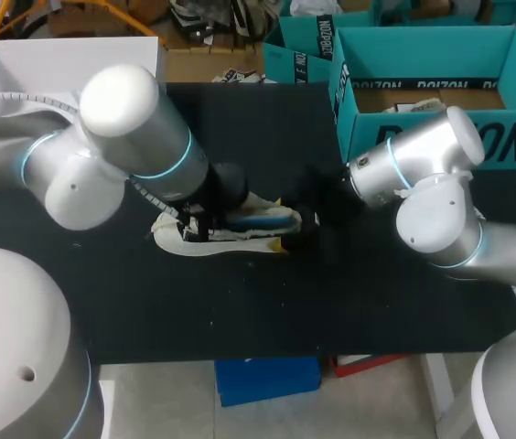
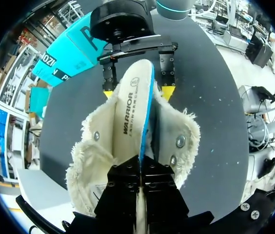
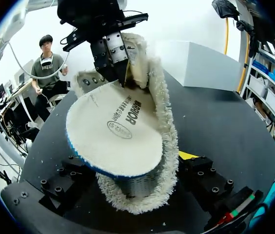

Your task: Take the shoe out of the shoebox, open the shoe tongue, remove and reinsert the insole, then place the shoe into the shoebox

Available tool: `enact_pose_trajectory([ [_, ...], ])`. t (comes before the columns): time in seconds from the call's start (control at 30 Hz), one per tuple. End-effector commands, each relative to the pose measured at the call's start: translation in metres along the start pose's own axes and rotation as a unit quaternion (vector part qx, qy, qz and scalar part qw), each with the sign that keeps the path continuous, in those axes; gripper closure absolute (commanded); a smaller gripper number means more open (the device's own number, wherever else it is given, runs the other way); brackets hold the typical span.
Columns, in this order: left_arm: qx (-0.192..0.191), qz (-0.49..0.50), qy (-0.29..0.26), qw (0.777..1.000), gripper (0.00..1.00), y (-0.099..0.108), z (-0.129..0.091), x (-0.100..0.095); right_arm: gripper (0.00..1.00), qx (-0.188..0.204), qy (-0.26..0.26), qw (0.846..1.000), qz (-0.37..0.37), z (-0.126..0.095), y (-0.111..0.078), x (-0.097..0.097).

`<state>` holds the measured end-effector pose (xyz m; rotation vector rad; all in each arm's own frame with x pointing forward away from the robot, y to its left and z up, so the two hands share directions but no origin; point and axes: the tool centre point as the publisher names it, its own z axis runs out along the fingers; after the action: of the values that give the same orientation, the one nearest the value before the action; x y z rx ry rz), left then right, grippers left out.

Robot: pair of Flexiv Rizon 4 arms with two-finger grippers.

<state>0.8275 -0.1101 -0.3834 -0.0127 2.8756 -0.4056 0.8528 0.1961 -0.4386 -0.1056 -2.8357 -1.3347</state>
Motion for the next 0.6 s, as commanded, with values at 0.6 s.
enact_pose_trajectory([
  [0.6,0.013,0.038,-0.067,0.997,0.61,-0.033,0.024,0.004,1.0,0.001,0.0,1.0,0.0,0.002,-0.003,-0.001],
])
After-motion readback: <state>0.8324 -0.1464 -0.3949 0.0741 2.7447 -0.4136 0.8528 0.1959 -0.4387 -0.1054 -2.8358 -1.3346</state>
